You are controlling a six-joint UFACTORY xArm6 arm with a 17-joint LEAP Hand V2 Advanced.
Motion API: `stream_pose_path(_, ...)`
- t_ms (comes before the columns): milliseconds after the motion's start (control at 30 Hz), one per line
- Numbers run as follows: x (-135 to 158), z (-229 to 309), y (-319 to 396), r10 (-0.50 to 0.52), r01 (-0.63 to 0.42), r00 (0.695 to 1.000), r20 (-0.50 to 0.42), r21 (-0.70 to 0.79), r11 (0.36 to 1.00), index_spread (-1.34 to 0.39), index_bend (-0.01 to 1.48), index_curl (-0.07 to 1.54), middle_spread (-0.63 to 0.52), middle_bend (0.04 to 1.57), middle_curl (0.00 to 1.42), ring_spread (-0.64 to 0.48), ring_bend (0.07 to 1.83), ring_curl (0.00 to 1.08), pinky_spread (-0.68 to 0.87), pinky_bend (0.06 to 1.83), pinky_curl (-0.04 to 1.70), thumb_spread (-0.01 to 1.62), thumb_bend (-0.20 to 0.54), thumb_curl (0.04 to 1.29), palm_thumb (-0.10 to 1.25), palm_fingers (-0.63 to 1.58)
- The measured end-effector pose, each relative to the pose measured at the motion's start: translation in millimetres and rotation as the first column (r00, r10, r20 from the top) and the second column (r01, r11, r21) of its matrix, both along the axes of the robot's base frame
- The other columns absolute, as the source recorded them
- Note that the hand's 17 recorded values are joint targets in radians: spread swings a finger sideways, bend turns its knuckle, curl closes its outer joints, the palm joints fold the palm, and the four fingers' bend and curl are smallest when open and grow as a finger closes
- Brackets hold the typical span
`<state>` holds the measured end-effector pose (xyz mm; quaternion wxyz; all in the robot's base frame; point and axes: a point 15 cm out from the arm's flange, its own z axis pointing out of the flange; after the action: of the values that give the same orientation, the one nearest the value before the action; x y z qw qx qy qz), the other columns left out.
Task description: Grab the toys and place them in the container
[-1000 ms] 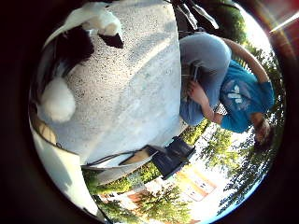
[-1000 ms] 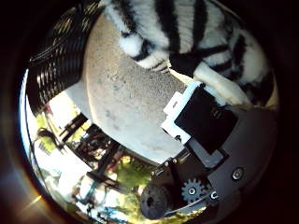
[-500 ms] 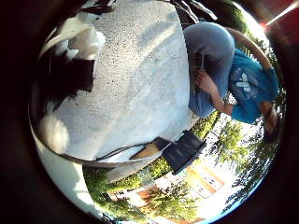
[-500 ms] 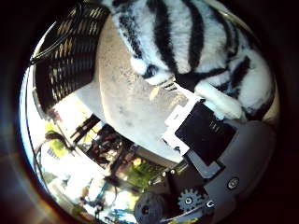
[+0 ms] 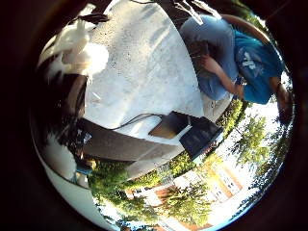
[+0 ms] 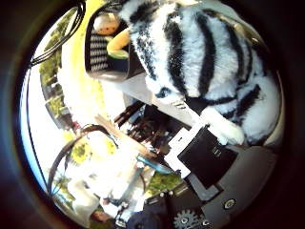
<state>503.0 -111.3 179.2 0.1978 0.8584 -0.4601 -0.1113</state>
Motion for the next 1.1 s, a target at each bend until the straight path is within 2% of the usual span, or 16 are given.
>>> stream_pose_path(200,-16.9,77.1,81.4,0.069,-0.072,0.997,0.039,0.09,0.993,-1.13,0.72,0.8,-0.24,1.3,1.13,-0.15,1.53,0.89,0.16,1.56,1.0,1.13,-0.012,0.75,0.98,0.73)
stream_pose_path(367,-26.7,87.2,150.6,0.153,-0.156,0.988,0.029,0.128,0.979,-1.15,0.68,0.92,-0.23,1.33,1.13,-0.15,1.55,0.89,0.15,1.59,1.0,1.14,-0.013,0.77,0.97,0.71)
stream_pose_path(500,-29.1,87.1,205.5,0.165,-0.169,0.985,0.043,0.145,0.975,-1.17,0.65,1.01,-0.23,1.35,1.13,-0.14,1.57,0.89,0.14,1.61,0.99,1.14,-0.013,0.78,0.97,0.7)
stream_pose_path(633,-33.7,57.5,252.2,0.139,-0.139,0.99,0.01,0.181,0.974,-1.18,0.62,1.1,-0.22,1.36,1.13,-0.14,1.58,0.88,0.14,1.63,0.99,1.14,-0.016,0.79,0.96,0.68)
stream_pose_path(767,-18.5,11.7,287.1,0.075,-0.076,0.997,0.012,0.23,0.97,-1.19,0.6,1.17,-0.22,1.37,1.12,-0.14,1.59,0.88,0.13,1.62,0.99,1.15,-0.031,0.78,0.9,0.64)
stream_pose_path(833,-5.9,-3.6,300.3,0.028,-0.038,0.999,0.046,0.251,0.967,-1.18,0.55,1.21,-0.21,1.36,1.11,-0.13,1.62,0.88,0.13,1.59,1.0,1.17,-0.032,0.77,0.85,0.56)
stream_pose_path(933,9.8,-27.4,312.2,-0.037,0.014,0.996,0.085,0.259,0.966,-1.16,0.55,1.24,-0.19,1.3,1.07,-0.07,1.57,0.82,0.16,1.51,0.96,1.2,-0.026,0.74,0.82,0.59)
stream_pose_path(1033,3.5,-60.1,311.7,-0.07,0.06,0.997,0.037,0.226,0.972,-1.09,0.49,1.23,-0.15,1.15,0.97,0.01,1.43,0.75,0.21,1.42,0.91,1.22,-0.029,0.68,0.79,0.49)
stream_pose_path(1067,1.0,-68.2,308.8,-0.079,0.073,0.997,0.021,0.209,0.975,-1.04,0.42,1.21,-0.13,1.04,0.93,0.03,1.36,0.73,0.24,1.38,0.91,1.22,-0.032,0.66,0.78,0.28)
stream_pose_path(1100,-0.9,-72.4,306.0,-0.081,0.077,0.997,0.011,0.196,0.978,-1.01,0.39,1.21,-0.12,1.0,0.91,0.05,1.32,0.72,0.25,1.36,0.9,1.22,-0.035,0.65,0.77,0.18)
